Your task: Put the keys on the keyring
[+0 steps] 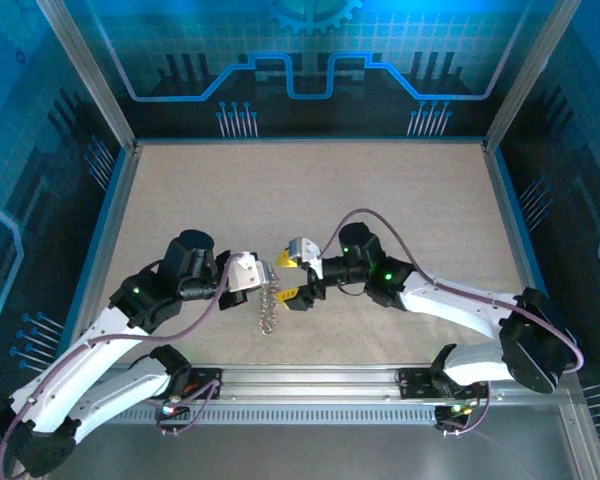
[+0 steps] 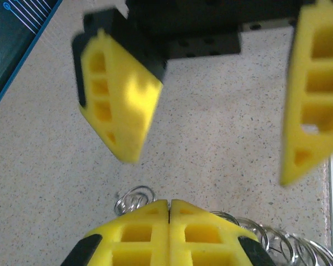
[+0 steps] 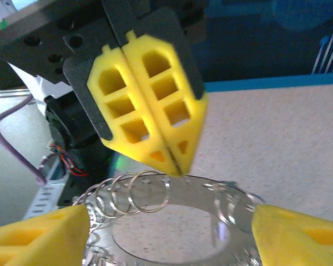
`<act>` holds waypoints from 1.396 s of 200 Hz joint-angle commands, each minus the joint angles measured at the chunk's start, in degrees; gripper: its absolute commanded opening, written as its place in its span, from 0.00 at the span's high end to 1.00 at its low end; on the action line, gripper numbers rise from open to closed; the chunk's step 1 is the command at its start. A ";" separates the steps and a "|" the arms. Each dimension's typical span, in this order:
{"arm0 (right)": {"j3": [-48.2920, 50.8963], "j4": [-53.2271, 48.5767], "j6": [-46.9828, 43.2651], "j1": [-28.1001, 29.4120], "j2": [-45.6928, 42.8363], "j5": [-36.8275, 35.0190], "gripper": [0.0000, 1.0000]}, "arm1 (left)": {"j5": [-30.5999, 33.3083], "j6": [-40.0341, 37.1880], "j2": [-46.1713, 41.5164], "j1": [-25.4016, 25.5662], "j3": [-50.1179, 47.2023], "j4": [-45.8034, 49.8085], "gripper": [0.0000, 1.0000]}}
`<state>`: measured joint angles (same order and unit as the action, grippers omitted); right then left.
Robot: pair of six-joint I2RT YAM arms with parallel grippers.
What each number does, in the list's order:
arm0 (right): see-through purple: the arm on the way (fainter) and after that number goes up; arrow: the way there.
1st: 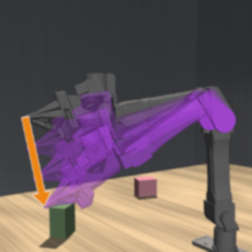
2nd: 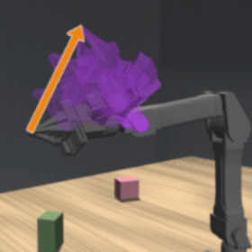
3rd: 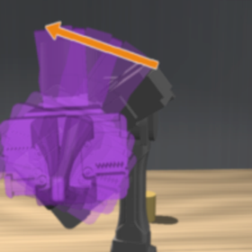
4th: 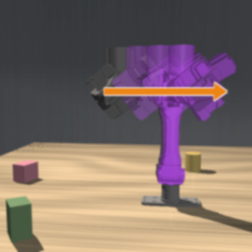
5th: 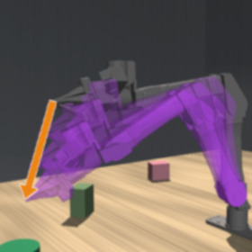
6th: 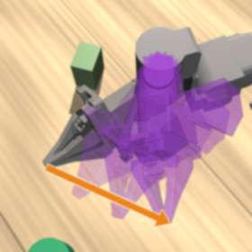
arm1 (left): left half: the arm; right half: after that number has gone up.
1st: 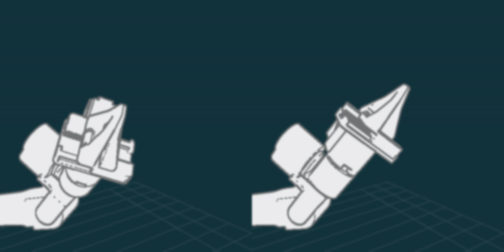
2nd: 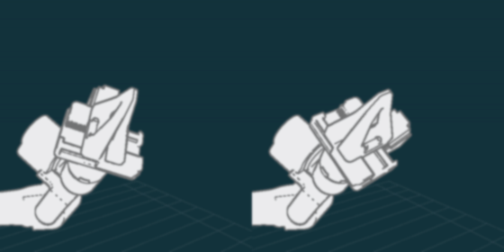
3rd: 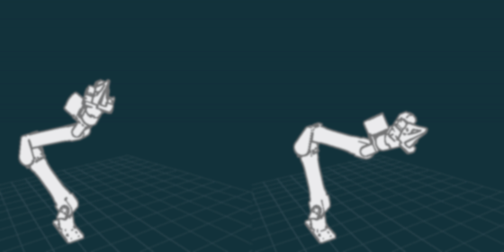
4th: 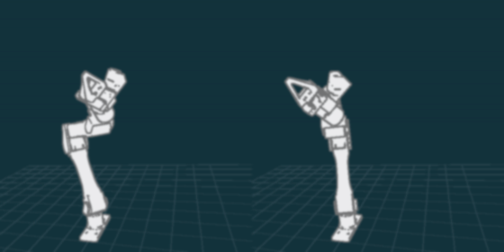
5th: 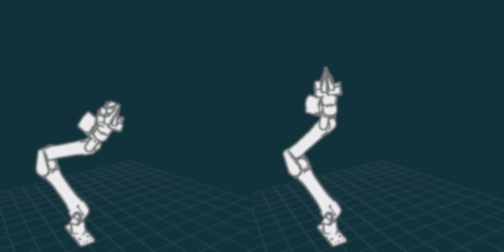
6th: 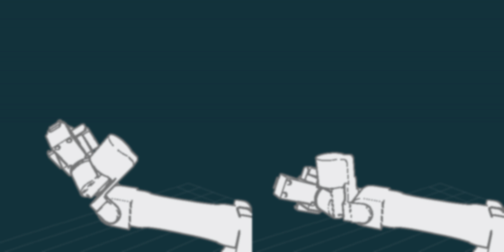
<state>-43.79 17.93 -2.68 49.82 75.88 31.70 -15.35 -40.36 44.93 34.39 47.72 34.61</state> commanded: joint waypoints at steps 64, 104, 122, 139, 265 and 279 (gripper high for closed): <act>3.89 1.74 -2.07 3.61 -2.65 -12.12 0.34 | -5.56 -0.84 -1.20 -0.40 0.02 -2.22 1.00; 5.08 2.88 -3.64 3.22 -4.17 -11.85 0.36 | -6.53 -2.44 -2.18 -0.34 0.22 -1.88 1.00; 4.77 2.10 -6.25 3.24 -4.34 -11.69 0.42 | -6.88 -1.88 -2.28 -0.44 0.63 -1.93 1.00; 5.09 2.13 -6.74 3.20 -4.63 -9.61 0.39 | -6.72 -1.28 -2.21 -0.35 0.41 -3.15 1.00; -1.89 -7.42 33.46 -4.12 0.02 11.67 0.08 | -0.85 4.69 1.04 -0.38 2.84 -5.08 1.00; -0.54 -5.90 31.69 -3.65 -0.07 10.28 0.07 | -1.26 4.71 0.91 -0.31 2.50 -5.96 1.00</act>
<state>-44.64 13.67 26.22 45.78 74.70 38.39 -16.27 -37.26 46.09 34.37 48.10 32.56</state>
